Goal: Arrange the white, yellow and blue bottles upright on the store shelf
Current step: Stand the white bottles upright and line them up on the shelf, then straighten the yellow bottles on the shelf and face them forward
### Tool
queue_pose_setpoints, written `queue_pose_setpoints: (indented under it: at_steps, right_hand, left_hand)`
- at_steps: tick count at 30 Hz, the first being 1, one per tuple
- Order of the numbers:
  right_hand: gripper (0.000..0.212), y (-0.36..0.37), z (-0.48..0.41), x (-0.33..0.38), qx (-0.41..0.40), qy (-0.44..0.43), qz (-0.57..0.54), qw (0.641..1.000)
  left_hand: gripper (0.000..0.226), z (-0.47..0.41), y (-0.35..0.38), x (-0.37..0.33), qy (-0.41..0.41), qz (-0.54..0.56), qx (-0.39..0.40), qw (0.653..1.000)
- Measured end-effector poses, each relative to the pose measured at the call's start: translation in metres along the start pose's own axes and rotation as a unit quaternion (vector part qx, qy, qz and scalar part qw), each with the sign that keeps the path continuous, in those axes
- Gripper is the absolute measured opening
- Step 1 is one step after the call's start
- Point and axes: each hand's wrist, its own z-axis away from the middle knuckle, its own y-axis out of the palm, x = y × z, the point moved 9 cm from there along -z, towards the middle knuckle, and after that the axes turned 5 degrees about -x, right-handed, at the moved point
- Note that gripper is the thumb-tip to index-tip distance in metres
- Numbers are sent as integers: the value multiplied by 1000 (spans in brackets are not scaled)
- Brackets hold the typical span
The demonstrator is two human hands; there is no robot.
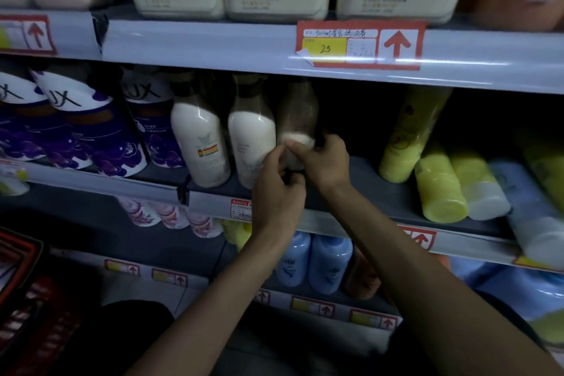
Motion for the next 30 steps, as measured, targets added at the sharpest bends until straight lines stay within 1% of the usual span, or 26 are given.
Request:
queue_pose_setpoints:
  at_steps: [3,5,8,12,14,17,19,22,23,25,28,30]
  right_hand:
    - [59,-9,2,0,1,19,9,1000]
    - [61,-18,10,0,22,20,47,998]
    - [72,-40,29,2,39,-34,107,993]
    - [77,-77,56,15,61,-123,198,971]
    - [78,-96,69,21,68,-158,222,960]
    - [76,-123,90,23,75,-212,267,937]
    - [76,-144,104,17,59,-248,308,917]
    - [82,-177,121,8,39,-293,386,874]
    - [82,-189,124,8,28,-302,403,863]
    - [79,-213,128,11,3,-309,417,855]
    - [80,-255,128,14,-40,-278,433,856]
    - [76,-286,124,14,-78,-253,424,866]
  left_hand:
    - [57,-3,-2,4,-1,3,4,1000]
    - [55,-2,-2,5,6,7,10,1000]
    - [49,1,-2,6,27,1,30,999]
    - [56,22,-1,-9,119,-81,75,987]
    - [57,37,3,-26,186,-137,89,969]
    - [60,64,6,-51,291,-210,90,929]
    - [64,80,10,-58,341,-263,95,898]
    - [72,96,28,-67,400,-321,107,852]
    - [74,100,38,-74,415,-324,111,843]
    - [75,113,62,-90,447,-314,116,829]
    - [74,139,98,-112,482,-278,138,820]
    - [70,155,120,-124,493,-248,148,820]
